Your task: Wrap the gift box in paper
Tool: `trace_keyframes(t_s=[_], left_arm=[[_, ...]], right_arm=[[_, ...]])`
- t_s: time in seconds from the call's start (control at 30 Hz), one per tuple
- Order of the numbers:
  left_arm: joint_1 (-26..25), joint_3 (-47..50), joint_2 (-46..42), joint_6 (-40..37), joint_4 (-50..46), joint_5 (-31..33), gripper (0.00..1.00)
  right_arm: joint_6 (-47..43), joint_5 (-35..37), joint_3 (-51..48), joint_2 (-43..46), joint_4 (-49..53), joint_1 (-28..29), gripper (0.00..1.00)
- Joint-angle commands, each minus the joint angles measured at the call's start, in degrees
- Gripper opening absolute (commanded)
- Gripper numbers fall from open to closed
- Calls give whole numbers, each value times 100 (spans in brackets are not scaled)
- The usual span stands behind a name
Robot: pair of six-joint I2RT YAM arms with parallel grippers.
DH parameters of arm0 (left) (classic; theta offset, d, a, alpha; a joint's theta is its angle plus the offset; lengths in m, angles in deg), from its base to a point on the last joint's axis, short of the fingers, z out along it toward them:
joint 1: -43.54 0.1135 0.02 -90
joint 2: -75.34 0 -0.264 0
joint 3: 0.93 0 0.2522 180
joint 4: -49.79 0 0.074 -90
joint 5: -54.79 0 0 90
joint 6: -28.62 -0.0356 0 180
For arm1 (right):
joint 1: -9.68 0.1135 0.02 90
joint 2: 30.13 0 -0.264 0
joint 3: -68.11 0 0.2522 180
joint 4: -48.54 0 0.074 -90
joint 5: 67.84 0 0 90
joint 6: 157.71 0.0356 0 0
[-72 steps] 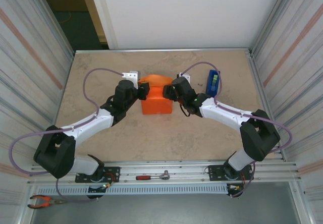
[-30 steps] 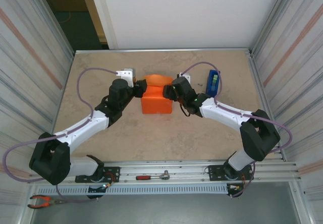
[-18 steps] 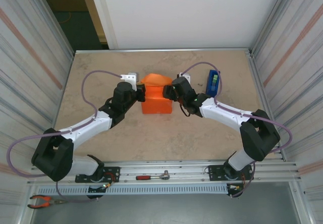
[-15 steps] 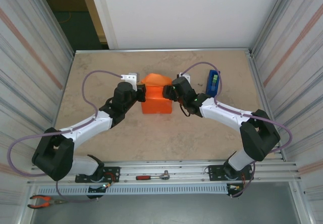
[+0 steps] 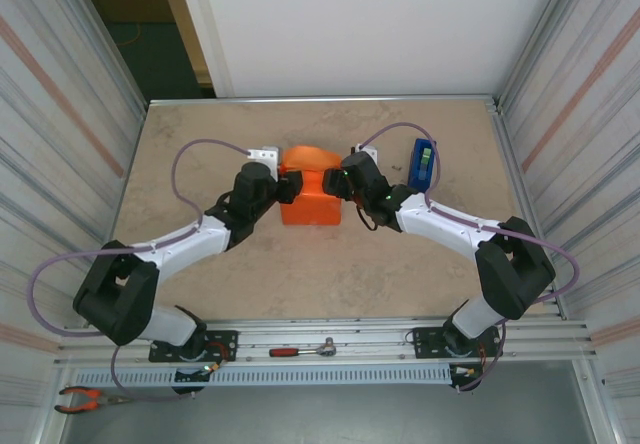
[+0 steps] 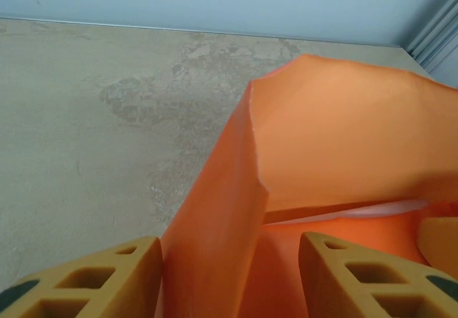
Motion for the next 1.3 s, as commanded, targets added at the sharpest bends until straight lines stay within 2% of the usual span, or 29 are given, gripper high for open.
trace_keyframes(t_s=[0.0, 0.33, 0.5, 0.87, 0.93, 1.07, 1.13, 1.2, 1.27], left_arm=[[-89, -179, 111, 33, 133, 152, 54], [-264, -194, 323, 390, -244, 744, 48], [-468, -249, 323, 482, -551, 1097, 46], [-575, -340, 413, 636, -705, 1171, 45], [-575, -390, 436, 661, -785, 1204, 45], [-623, -478, 472, 713, -959, 1285, 45], [-651, -491, 481, 769, -1020, 1333, 44], [-680, -503, 480, 809, -1063, 1384, 44], [-711, -496, 476, 853, -1075, 1415, 43]], right_arm=[[33, -98, 9, -111, 590, -45, 77], [-79, -490, 576, 270, 981, -212, 79], [-58, -371, 598, 656, 1040, -221, 80], [128, -147, 266, 668, 781, -20, 76], [120, -64, 283, 566, 760, 2, 73], [-162, 185, 519, 332, 770, -10, 51], [-306, 178, 698, 193, 865, -44, 47], [-404, 144, 824, 84, 914, -60, 50], [-416, 126, 876, 30, 962, -65, 62]])
